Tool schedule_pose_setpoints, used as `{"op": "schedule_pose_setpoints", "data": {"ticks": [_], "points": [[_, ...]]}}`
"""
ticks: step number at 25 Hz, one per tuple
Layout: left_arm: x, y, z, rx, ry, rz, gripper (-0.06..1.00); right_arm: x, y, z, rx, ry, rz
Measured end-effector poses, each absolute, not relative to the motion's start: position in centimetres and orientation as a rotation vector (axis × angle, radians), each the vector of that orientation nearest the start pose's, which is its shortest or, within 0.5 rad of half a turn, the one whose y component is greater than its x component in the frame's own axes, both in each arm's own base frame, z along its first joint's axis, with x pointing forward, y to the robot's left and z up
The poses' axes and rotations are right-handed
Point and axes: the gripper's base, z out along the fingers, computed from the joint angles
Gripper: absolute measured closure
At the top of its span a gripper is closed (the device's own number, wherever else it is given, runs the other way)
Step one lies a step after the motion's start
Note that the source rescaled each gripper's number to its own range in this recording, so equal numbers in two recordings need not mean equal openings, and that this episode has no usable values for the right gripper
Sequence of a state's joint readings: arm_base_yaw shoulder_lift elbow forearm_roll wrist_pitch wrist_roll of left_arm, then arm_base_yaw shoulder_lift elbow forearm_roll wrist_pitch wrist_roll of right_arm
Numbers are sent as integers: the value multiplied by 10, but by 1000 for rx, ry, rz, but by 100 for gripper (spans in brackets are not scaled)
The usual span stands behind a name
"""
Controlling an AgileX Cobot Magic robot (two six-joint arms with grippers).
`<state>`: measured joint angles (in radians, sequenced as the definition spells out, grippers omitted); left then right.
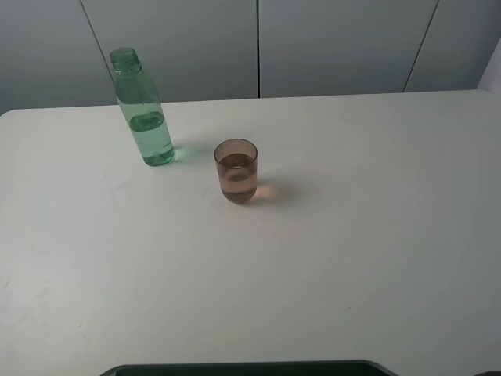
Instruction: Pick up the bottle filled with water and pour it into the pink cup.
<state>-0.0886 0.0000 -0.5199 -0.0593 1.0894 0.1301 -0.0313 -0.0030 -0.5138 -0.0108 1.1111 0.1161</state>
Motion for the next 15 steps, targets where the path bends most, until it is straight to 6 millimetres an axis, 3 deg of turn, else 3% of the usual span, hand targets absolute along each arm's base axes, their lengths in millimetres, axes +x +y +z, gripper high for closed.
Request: {"op": "schedule_pose_setpoints", "data": {"ticks": [15], "points": [[-9,-4,281,214,2041,-49,-6,-9,-1,277,154,2072,39]]}}
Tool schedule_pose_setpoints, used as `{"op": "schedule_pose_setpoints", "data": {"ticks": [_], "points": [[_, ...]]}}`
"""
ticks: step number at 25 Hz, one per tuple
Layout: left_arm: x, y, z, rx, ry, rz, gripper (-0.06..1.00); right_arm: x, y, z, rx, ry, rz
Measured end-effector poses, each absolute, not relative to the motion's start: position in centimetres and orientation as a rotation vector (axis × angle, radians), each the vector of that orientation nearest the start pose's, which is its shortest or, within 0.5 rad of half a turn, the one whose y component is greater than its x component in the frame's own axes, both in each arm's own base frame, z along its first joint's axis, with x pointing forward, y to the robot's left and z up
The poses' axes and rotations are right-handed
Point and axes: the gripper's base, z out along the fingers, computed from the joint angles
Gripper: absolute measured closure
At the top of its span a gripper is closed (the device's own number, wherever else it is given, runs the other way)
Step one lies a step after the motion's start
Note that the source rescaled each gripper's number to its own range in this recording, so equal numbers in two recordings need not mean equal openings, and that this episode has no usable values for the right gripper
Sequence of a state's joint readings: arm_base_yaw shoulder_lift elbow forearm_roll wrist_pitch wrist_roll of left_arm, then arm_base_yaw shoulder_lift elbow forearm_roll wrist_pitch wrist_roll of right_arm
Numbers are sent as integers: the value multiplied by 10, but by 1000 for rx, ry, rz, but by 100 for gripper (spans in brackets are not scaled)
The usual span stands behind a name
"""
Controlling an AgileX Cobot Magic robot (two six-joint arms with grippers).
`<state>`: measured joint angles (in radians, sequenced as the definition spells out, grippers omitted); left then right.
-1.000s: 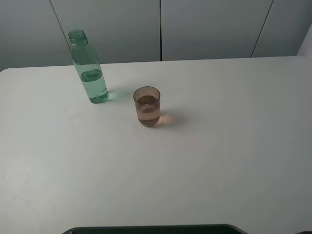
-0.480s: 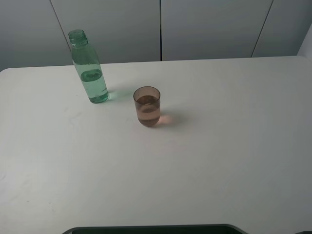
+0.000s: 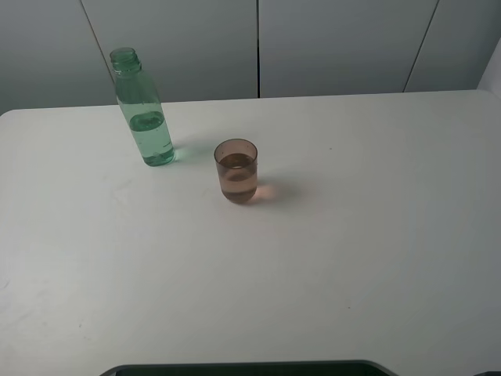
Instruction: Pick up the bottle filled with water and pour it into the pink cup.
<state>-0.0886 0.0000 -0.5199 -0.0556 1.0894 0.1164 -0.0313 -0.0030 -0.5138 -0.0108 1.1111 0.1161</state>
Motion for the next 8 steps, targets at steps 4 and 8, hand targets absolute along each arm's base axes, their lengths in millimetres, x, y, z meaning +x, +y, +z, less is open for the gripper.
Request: {"op": "schedule_pose_setpoints", "data": {"ticks": [4,8], "points": [[-9,-4,281,214,2041,-49,-6,-9,-1,277,154,2072,39],[-9,-4,281,214,2041,-49,-6,-9,-1,277,154,2072,39]]}}
